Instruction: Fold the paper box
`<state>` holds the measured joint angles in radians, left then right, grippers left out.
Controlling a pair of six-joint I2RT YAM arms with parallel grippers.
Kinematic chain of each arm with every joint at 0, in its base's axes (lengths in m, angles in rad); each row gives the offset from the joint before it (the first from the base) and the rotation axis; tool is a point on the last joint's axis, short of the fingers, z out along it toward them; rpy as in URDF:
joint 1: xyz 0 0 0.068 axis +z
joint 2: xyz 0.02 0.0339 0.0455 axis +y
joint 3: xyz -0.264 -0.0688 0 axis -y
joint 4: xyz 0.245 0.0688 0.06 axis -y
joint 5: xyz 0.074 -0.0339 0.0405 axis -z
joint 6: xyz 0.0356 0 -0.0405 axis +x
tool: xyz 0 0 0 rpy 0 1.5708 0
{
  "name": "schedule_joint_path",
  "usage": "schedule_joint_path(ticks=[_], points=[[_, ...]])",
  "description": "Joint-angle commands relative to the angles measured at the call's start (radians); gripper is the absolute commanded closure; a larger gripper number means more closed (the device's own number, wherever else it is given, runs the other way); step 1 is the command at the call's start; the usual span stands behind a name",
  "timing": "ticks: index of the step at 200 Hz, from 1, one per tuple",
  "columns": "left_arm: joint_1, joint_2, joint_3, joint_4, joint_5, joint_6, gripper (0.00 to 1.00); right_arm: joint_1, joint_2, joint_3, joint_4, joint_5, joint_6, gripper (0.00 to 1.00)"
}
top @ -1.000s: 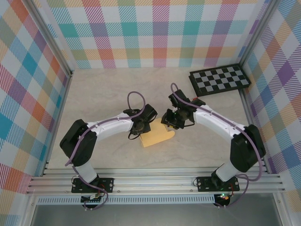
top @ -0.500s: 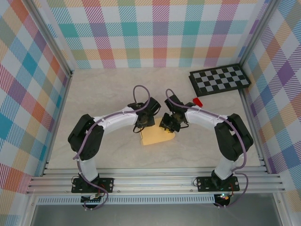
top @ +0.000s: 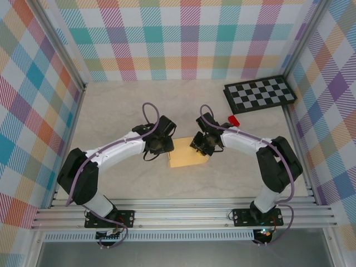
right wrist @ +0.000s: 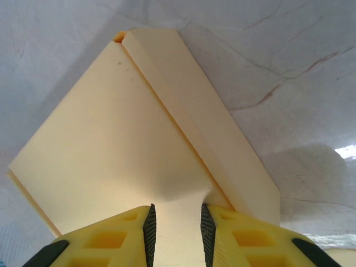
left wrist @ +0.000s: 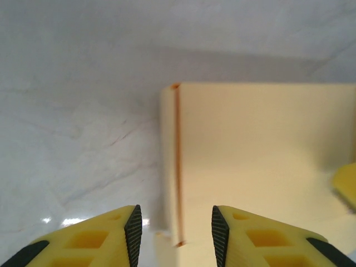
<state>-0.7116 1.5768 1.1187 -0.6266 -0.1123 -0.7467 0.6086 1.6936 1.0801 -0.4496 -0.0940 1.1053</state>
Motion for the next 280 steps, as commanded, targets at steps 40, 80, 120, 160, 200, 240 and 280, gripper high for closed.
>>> schedule_joint_path(ticks=[40,80,120,160,200,240,280], points=[[-0.017,0.034,-0.019,0.100,0.106,-0.041,0.58,-0.009,0.008,0.035,-0.032,0.041,0.023,0.68],[-0.018,0.090,0.016,0.120,0.085,-0.032,0.58,-0.009,-0.035,0.027,-0.033,0.073,0.001,0.68],[-0.014,0.194,0.084,0.138,0.087,-0.042,0.60,-0.009,-0.095,0.032,-0.053,0.108,-0.050,0.68],[0.010,0.274,0.168,0.133,0.060,-0.025,0.61,-0.009,-0.172,0.063,-0.144,0.217,-0.187,0.67],[0.026,0.302,0.271,0.076,0.012,0.036,0.61,-0.009,-0.241,0.058,-0.230,0.310,-0.306,0.66],[0.026,0.195,0.236,0.031,0.007,0.049,0.57,-0.014,-0.256,0.003,-0.235,0.304,-0.353,0.63],[0.025,0.122,0.119,0.038,0.070,0.034,0.52,-0.027,-0.176,0.000,-0.208,0.185,-0.312,0.61]])
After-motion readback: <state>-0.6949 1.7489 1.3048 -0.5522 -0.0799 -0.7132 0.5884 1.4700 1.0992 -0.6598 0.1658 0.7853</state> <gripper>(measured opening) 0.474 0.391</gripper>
